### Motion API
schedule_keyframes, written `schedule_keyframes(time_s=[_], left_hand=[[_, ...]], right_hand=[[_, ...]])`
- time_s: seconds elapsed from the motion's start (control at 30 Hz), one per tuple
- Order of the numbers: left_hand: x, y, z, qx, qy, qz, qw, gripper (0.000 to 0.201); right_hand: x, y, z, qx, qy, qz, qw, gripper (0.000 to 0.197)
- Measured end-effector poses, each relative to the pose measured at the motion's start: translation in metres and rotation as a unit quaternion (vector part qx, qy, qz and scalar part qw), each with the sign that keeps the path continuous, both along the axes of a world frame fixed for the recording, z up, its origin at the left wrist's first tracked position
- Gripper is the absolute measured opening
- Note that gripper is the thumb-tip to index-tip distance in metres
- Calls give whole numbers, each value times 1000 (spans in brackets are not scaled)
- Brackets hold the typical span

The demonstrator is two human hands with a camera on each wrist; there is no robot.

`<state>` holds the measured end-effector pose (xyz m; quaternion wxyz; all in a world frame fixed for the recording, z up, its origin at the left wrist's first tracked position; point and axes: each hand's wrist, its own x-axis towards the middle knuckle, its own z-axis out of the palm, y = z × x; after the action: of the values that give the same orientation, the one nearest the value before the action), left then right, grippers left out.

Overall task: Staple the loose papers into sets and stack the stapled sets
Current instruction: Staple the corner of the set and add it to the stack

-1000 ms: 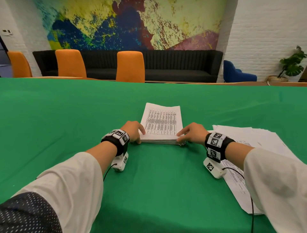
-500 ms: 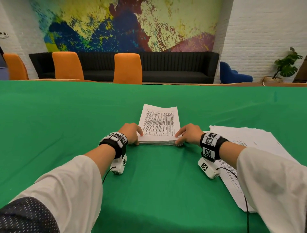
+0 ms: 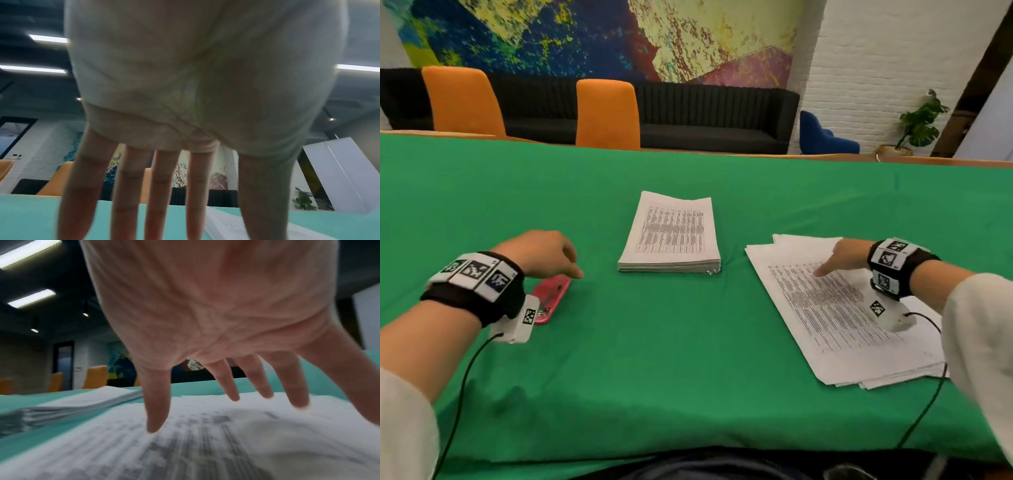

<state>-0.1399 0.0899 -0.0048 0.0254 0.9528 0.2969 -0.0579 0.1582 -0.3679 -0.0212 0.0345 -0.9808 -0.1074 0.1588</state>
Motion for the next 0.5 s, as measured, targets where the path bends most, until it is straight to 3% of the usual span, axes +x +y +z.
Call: schedule_keyframes(time_s=[0.1, 0.2, 0.3, 0.4, 0.5], left_hand=[[-7, -2, -9, 33, 21, 19, 999, 44], [-9, -4, -21, 55, 43, 38, 997, 37], [-8, -11, -27, 68, 45, 37, 996, 17], [-8, -11, -28, 62, 48, 31, 996, 16], [-9, -5, -32, 22, 42, 4, 999, 20]], right_hand=[[-6, -19, -4, -8, -4, -24, 1000, 102], [-4, -24, -9, 2, -8, -43, 999, 83], [-2, -26, -10, 64, -16, -73, 995, 55], [-9, -25, -7, 168, -18, -120, 978, 34], [-13, -31, 10, 248, 4, -123, 961, 26]])
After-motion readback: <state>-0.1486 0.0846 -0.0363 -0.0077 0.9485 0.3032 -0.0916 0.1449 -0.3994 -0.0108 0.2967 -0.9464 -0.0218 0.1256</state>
